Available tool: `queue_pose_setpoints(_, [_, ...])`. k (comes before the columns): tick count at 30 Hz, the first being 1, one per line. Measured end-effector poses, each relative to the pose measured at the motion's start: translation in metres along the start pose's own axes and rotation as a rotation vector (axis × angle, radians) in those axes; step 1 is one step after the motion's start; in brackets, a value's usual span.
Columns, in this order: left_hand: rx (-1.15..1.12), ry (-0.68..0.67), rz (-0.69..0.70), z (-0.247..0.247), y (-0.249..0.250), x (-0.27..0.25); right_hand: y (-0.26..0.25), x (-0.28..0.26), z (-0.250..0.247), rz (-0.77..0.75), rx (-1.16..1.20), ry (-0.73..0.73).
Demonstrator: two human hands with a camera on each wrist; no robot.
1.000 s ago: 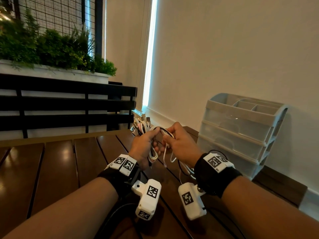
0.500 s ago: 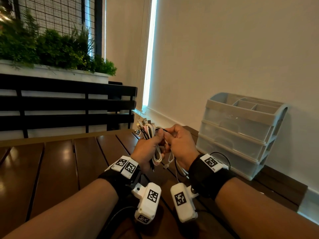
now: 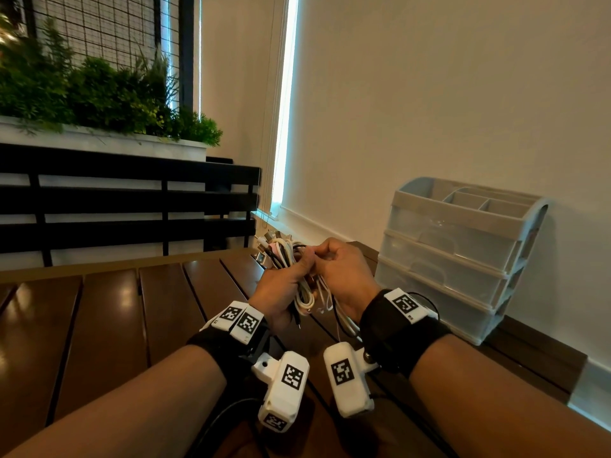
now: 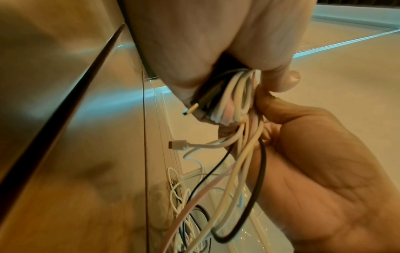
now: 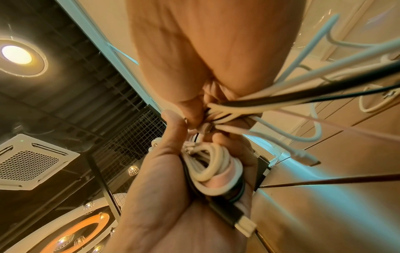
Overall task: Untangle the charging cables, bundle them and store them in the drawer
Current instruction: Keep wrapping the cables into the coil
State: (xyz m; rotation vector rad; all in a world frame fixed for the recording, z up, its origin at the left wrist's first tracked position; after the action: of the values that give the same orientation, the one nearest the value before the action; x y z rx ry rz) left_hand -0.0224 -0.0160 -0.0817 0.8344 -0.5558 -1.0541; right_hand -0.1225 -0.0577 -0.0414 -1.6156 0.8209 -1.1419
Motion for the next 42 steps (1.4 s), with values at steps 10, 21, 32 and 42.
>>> queue_pose_setpoints(10, [-0.030,0.001,-0.012,0.000,-0.001,0.000,-0.003,0.001,-0.003,0.011,-0.091,-0.008])
queue_pose_setpoints(21, [-0.020,0.052,-0.027,-0.001,0.000,0.000,-0.005,-0.006,-0.002,0.009,-0.338,-0.181])
queue_pose_setpoints(32, [0.045,0.040,0.012,0.001,-0.002,0.001,-0.014,-0.003,-0.011,-0.125,-0.391,-0.022])
queue_pose_setpoints(42, [-0.025,0.021,-0.069,0.000,0.005,0.004,-0.007,-0.017,-0.017,0.044,-0.504,-0.516])
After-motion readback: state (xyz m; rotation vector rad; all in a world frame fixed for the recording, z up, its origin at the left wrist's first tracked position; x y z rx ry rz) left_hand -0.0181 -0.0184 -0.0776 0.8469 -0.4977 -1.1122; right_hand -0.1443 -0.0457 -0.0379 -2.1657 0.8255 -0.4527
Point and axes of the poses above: each hand's wrist, its own x-axis towards the middle knuckle, its own z-axis out of the palm, y = z × x, the point moved 2 cm from there along x, towards the middle knuckle, and after that the axes turned 8 degrees about y, right-handed, at the moved point
